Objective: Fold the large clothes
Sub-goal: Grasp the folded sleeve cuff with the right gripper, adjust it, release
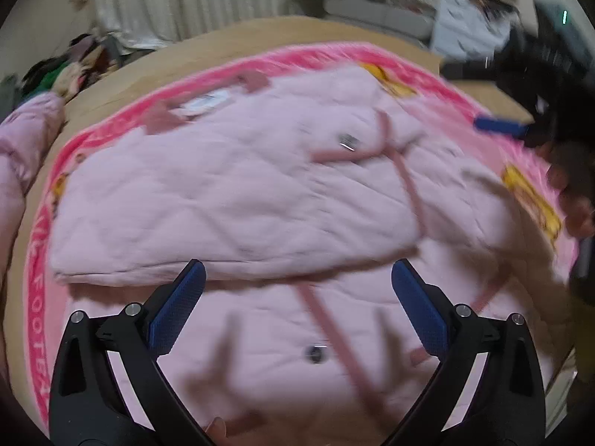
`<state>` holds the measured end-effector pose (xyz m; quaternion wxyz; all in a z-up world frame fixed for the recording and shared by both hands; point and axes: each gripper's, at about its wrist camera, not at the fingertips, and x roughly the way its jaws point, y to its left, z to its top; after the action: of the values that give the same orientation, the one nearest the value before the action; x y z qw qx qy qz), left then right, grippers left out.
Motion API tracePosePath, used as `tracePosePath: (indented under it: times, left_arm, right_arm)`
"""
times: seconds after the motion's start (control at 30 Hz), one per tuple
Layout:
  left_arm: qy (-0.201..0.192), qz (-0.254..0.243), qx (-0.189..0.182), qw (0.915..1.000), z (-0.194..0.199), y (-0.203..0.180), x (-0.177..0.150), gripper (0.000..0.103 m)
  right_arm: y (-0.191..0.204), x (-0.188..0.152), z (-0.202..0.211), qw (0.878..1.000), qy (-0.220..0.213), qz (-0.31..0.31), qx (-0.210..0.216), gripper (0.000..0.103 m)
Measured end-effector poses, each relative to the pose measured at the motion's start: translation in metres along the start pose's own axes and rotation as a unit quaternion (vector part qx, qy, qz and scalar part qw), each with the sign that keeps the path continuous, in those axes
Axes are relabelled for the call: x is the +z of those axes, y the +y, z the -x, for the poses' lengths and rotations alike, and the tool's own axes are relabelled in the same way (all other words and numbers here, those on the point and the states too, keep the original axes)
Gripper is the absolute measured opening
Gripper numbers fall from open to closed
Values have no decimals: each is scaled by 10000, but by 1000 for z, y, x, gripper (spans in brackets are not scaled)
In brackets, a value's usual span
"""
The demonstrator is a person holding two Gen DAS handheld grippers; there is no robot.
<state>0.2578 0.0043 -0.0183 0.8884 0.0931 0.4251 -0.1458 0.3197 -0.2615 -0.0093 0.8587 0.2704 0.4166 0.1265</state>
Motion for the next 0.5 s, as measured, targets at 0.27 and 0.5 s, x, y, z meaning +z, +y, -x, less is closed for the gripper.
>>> tracePosePath:
  times: [0.27,0.5]
  left_arm:
    - [-663,1042,1061,9867,25,115,14,94]
    - [-924,2139,1251,9644,36,201,-6,94]
  right_arm:
    - [12,5,-55,9990,349,-262,58,60]
    - [16,-4,-81,9983,467,-353,23,19]
